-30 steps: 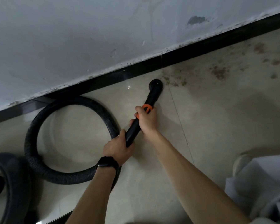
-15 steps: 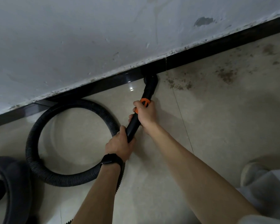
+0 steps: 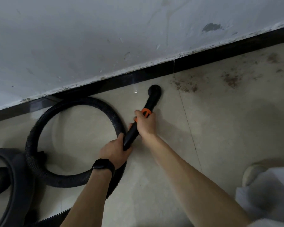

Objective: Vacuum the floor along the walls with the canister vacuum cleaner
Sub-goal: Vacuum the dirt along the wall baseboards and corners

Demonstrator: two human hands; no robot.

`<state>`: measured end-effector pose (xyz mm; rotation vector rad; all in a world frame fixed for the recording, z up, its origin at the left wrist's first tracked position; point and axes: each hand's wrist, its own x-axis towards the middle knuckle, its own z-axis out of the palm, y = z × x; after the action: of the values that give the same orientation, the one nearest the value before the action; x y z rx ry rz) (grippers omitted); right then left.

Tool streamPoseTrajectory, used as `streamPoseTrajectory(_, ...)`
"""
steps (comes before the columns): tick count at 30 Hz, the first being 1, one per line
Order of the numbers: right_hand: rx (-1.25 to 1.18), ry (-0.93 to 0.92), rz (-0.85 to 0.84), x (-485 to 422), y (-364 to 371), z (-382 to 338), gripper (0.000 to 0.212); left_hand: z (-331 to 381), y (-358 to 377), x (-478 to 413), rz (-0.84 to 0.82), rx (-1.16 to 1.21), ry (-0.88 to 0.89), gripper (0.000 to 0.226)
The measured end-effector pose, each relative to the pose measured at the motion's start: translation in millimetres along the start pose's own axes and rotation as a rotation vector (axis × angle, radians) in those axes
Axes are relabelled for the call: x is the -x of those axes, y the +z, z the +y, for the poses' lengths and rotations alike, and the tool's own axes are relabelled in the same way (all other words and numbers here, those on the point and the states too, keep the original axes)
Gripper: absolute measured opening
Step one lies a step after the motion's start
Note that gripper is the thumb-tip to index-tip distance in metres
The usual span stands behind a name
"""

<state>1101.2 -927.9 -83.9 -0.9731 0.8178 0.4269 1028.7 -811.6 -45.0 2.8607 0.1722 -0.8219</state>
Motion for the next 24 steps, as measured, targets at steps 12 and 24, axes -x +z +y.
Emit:
streamPoseTrajectory(12, -0.323, -0.098, 0.253, 26.7, -85.9, -13.6, 0.020, 66.7, 12.9, 8.4, -0.026, -0.284, 0.332, 0.032)
streamPoseTrajectory(24, -0.332, -0.129, 0.234, 7.1, -112.3, -41.2, 0.025, 103.8, 16.7, -9.8, -0.022, -0.258, 0.356, 0.031)
